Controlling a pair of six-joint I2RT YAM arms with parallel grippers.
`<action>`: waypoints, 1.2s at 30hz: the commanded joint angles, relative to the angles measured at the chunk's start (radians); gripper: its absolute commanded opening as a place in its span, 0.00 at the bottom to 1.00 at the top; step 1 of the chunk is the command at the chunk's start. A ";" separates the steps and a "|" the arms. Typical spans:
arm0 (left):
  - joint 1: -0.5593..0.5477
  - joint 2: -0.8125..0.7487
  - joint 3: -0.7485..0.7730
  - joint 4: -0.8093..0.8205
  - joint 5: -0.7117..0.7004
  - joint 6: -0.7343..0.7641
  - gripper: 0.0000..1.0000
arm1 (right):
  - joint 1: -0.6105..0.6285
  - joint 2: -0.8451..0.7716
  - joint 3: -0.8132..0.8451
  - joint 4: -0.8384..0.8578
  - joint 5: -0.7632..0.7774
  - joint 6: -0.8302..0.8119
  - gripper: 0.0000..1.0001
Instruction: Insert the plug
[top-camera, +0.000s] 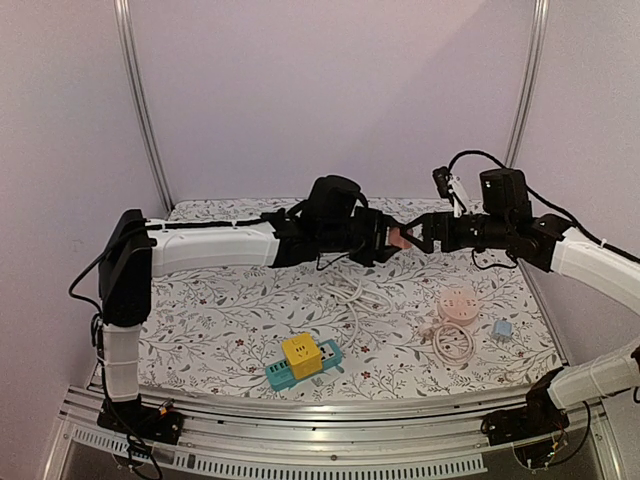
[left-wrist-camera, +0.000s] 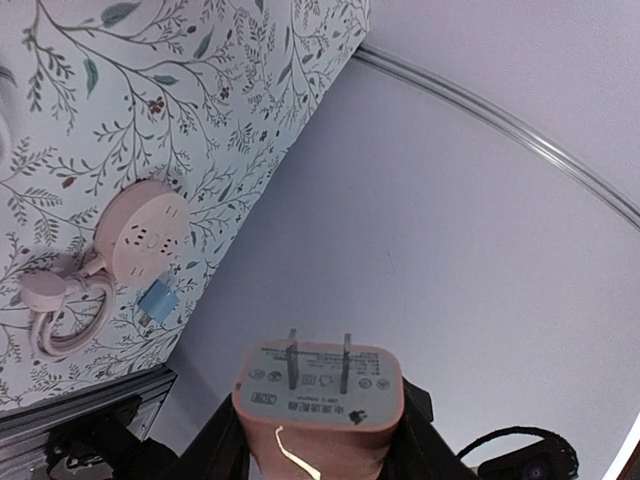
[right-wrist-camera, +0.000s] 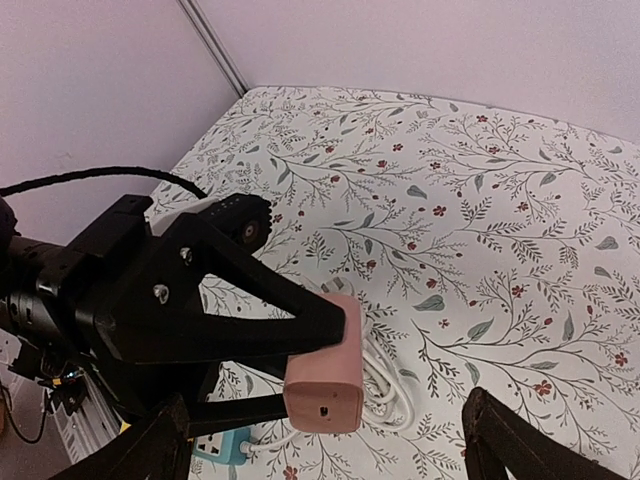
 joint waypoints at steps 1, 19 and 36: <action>-0.020 -0.016 0.034 -0.008 -0.021 -0.083 0.00 | 0.033 0.029 0.029 -0.008 0.073 0.018 0.92; -0.027 -0.011 0.049 0.022 -0.041 -0.091 0.00 | 0.038 0.077 0.007 0.055 0.101 0.022 0.79; -0.039 -0.005 0.056 0.018 -0.037 -0.092 0.00 | 0.038 0.098 0.002 0.087 0.088 0.013 0.60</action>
